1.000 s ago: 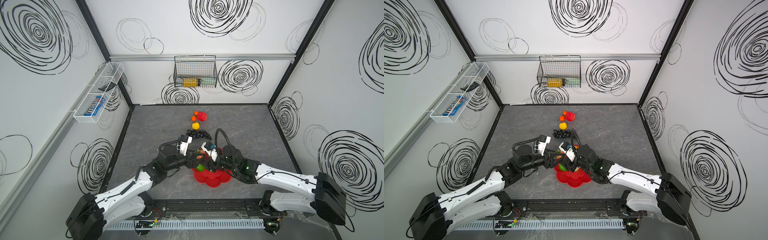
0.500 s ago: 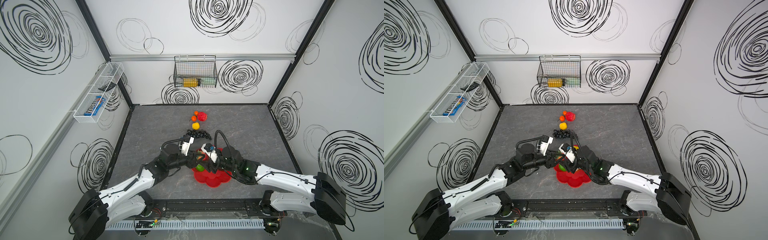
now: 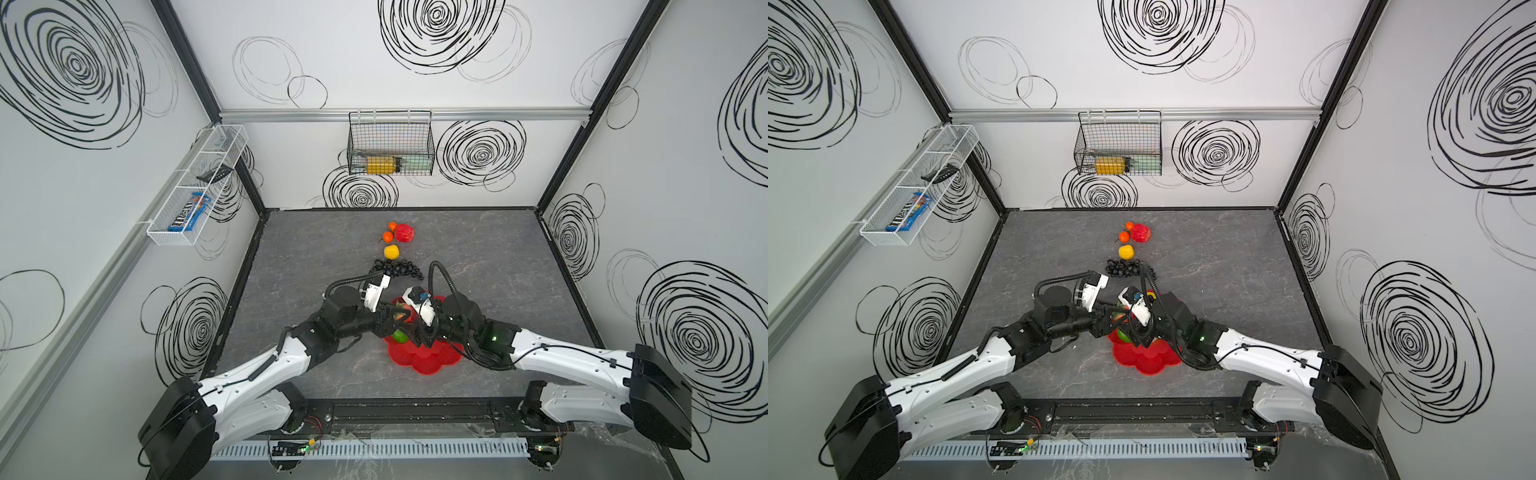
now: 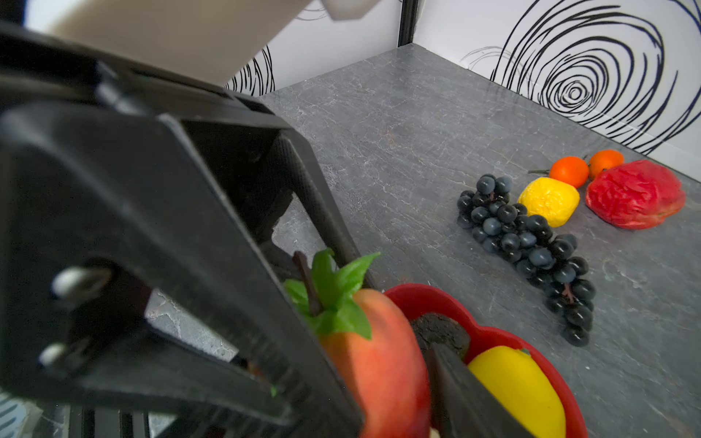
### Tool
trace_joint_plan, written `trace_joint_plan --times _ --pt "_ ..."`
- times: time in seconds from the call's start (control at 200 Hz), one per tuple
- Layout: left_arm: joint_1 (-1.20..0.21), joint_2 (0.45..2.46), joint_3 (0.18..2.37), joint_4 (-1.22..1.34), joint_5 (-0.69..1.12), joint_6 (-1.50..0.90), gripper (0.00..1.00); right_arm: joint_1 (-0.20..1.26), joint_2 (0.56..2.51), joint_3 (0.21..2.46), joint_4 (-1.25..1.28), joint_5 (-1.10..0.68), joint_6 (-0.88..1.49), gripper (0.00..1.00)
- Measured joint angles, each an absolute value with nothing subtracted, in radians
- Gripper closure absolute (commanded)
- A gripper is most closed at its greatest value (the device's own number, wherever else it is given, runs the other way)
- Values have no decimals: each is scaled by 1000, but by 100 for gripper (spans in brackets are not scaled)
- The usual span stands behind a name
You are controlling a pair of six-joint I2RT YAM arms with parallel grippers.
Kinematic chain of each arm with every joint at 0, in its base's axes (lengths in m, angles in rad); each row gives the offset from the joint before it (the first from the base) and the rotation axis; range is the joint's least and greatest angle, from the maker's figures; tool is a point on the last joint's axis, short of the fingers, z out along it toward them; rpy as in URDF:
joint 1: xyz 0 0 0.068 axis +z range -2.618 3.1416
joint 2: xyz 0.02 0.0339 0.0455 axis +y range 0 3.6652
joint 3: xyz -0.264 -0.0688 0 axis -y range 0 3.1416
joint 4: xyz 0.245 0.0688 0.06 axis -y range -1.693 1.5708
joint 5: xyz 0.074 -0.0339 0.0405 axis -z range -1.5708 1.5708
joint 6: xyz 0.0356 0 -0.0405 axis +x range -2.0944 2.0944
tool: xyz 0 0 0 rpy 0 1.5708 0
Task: Arrange fruit in a fruit bowl
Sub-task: Place the fruit in the fruit bowl.
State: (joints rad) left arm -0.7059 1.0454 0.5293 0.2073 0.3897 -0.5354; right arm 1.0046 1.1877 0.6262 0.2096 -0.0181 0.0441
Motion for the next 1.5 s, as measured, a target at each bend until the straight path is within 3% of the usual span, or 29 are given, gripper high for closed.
trace_joint_plan --times 0.42,1.001,1.501 --pt "-770 1038 561 151 292 -520 55 989 1080 598 143 8 107 1" --pt "-958 1073 554 20 114 -408 55 895 686 506 90 37 246 3" --pt "-1144 1191 613 -55 -133 -253 54 708 603 466 27 160 387 3"
